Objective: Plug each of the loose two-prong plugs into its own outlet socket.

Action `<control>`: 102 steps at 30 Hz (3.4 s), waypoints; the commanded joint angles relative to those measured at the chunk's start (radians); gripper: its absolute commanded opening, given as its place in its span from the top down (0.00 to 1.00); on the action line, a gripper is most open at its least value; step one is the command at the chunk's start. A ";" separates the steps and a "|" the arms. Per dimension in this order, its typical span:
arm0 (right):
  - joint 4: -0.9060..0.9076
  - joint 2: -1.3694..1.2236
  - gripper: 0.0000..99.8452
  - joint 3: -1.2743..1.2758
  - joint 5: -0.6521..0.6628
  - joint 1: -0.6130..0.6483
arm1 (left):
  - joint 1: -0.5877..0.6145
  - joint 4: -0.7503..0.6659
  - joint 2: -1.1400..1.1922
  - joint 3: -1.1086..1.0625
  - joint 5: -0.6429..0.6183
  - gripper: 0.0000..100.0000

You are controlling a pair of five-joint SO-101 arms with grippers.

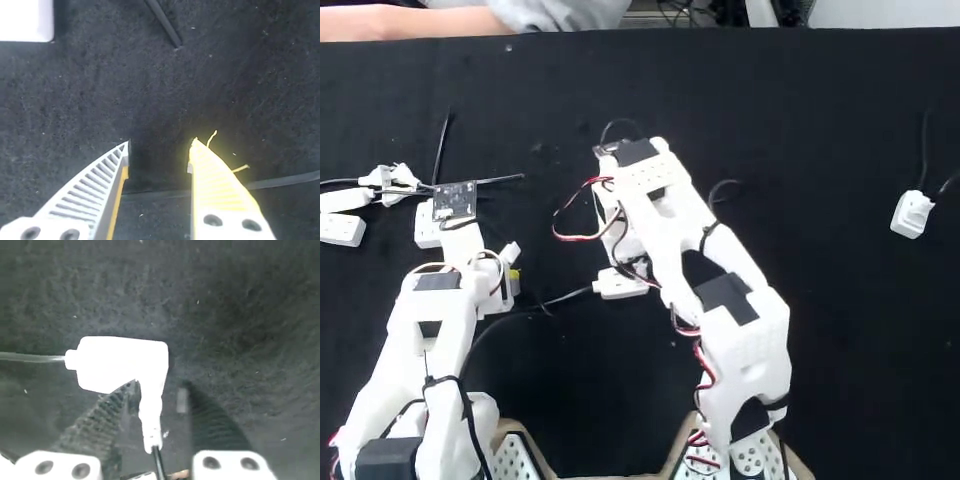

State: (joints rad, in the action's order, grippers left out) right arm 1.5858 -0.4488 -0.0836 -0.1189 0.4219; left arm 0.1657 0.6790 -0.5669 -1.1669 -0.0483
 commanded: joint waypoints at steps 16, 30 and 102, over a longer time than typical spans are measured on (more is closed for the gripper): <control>-0.098 0.367 0.75 0.257 1.263 0.098 | 0.317 0.014 -0.026 0.093 -0.140 0.81; -0.643 0.367 0.75 0.664 1.327 0.149 | 0.318 0.012 -0.026 0.091 -0.138 0.81; 0.002 -0.768 0.78 -1.587 0.250 -0.905 | 0.314 0.006 -0.026 0.065 -0.141 0.81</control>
State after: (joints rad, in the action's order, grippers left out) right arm 1.6303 -1.3663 -1.6195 0.1419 -0.5109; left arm 0.4803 0.6974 -0.5669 -1.1270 -0.1818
